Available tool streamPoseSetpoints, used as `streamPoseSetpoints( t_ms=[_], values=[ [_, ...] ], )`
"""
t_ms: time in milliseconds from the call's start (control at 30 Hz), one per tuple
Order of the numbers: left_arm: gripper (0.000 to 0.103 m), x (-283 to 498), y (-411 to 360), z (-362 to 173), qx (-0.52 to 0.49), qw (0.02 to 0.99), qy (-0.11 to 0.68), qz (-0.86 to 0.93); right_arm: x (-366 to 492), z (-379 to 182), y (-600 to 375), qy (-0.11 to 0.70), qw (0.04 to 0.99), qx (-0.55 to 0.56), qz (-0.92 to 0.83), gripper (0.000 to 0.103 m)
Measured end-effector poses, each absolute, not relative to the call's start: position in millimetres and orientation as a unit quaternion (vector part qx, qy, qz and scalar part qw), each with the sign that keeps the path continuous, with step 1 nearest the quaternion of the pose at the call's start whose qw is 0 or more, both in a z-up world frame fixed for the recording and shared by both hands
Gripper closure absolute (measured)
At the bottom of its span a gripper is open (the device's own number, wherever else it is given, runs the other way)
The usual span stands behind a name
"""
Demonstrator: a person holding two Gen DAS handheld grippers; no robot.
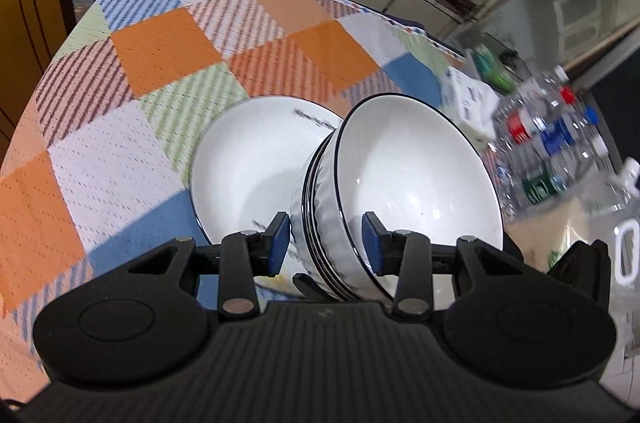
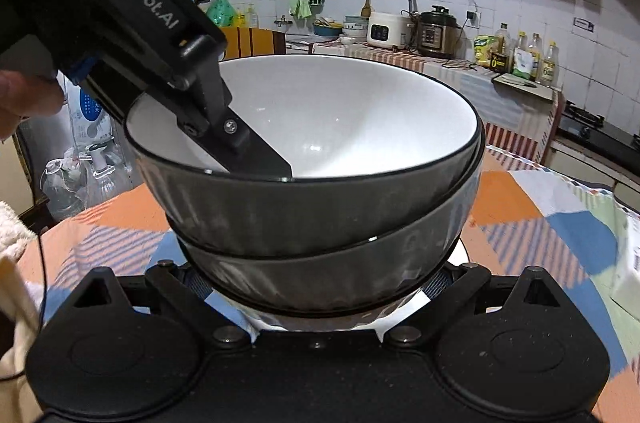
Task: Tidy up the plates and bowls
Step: 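Lower the nested bowls onto the Morning Honey plate and open the left gripper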
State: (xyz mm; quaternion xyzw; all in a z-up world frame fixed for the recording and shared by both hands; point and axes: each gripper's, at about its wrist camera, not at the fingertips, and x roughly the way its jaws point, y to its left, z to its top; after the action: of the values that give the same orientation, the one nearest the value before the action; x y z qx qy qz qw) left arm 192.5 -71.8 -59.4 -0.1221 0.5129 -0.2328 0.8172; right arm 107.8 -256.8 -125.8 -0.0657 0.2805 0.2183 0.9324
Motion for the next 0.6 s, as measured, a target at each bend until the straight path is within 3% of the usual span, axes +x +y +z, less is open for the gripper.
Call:
streamPoseSetpoints(
  t_ms=[600],
  values=[
    [0.066,244.6,-81.4,-110.1,-0.080,0.828,0.518,-0.198,169.1,-169.8,-241.0,0.341,0.917,-0.049,0.201,0.004]
  ],
)
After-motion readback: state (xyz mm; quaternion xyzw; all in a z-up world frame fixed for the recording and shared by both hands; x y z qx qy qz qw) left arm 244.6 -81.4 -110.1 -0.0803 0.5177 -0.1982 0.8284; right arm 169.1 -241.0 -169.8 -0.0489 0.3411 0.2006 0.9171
